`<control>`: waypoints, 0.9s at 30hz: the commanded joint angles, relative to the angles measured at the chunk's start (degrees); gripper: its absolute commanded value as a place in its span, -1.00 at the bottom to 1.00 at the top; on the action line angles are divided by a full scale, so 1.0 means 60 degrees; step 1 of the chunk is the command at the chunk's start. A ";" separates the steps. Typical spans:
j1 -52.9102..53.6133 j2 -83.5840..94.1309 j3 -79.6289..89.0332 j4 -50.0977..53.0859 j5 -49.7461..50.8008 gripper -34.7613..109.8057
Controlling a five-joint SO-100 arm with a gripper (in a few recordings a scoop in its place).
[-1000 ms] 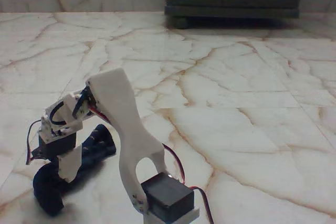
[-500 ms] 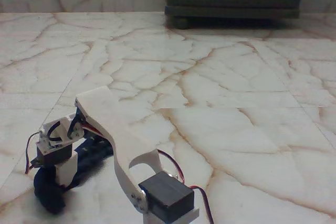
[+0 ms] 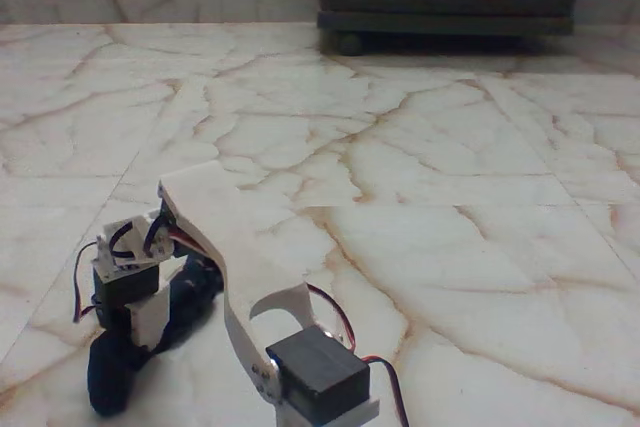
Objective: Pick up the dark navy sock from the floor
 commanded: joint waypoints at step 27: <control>0.4849 1.2788 1.0649 -0.0835 -0.6328 -0.52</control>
